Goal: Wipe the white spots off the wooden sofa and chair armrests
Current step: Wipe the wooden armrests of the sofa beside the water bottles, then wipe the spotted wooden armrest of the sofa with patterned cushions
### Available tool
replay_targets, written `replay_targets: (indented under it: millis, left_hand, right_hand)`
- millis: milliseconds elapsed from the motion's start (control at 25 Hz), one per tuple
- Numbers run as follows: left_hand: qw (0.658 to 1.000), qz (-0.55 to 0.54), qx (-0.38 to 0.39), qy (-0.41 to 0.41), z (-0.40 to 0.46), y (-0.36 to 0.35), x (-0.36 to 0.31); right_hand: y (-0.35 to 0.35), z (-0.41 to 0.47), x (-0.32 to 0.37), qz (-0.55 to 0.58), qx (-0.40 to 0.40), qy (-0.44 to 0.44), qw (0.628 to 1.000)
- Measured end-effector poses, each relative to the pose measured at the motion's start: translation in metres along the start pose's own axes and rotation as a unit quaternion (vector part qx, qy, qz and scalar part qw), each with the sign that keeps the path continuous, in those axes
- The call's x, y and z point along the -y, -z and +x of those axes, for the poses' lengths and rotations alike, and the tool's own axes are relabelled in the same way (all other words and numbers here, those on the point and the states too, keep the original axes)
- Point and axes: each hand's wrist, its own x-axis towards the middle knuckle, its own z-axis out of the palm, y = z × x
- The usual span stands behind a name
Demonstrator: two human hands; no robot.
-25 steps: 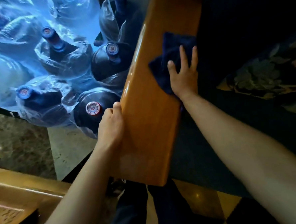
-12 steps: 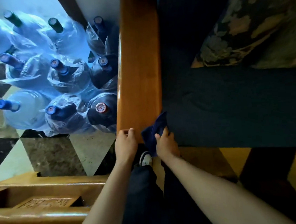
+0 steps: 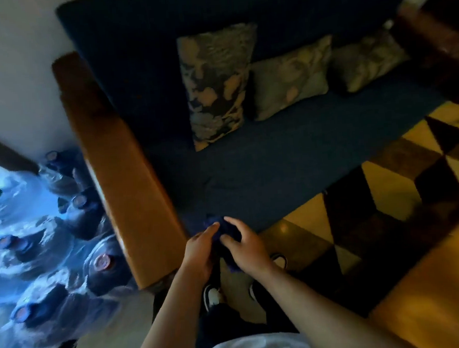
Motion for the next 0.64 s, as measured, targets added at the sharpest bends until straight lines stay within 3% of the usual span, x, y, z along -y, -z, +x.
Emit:
replay_targets:
  millis: [160, 280, 440, 640]
  left_hand:
    - [0.992, 0.1, 0.078, -0.018, -0.007, -0.101, 0.001]
    - [0.975, 0.183, 0.127, -0.026, -0.011, -0.193, 0.006]
    - [0.952, 0.256, 0.159, -0.055, -0.013, -0.324, 0.016]
    - [0.929, 0.316, 0.191, -0.033, -0.021, -0.474, 0.034]
  right_hand:
    - [0.082, -0.015, -0.026, 0.096, -0.124, -0.027, 0.987]
    - [0.153, -0.01, -0.054, 0.194, -0.224, -0.051, 0.954]
    - [0.263, 0.006, -0.091, 0.424, -0.345, -0.135, 0.826]
    - [0.4, 0.016, -0.133, 0.556, -0.259, -0.196, 0.765]
